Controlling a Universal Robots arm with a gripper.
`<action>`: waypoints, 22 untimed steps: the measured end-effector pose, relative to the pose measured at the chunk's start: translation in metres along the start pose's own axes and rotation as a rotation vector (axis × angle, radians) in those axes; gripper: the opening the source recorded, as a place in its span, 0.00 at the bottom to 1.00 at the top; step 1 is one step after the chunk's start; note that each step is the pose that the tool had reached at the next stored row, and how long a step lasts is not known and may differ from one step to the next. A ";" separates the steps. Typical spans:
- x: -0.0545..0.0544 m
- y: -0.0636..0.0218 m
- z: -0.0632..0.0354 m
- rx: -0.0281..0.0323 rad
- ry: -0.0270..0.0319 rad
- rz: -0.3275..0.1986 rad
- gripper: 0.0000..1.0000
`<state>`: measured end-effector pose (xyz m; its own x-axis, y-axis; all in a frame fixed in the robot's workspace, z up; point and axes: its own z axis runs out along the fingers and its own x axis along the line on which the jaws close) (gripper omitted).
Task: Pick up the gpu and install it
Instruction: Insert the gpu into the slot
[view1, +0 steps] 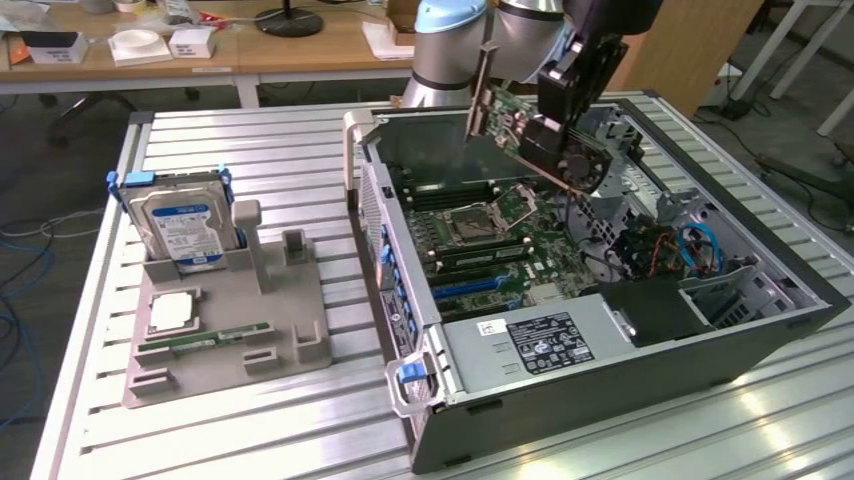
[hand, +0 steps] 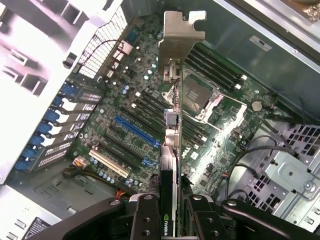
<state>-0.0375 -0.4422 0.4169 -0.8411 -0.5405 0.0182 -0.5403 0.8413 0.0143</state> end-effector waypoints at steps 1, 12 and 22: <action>0.000 0.0000 0.0000 0.0002 0.0001 -0.009 0.26; 0.002 -0.0003 0.0001 0.0020 0.0014 -0.109 0.26; 0.004 -0.0006 0.0001 0.0037 0.0027 -0.200 0.26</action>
<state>-0.0402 -0.4447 0.4169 -0.7169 -0.6970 0.0180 -0.6968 0.7171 0.0142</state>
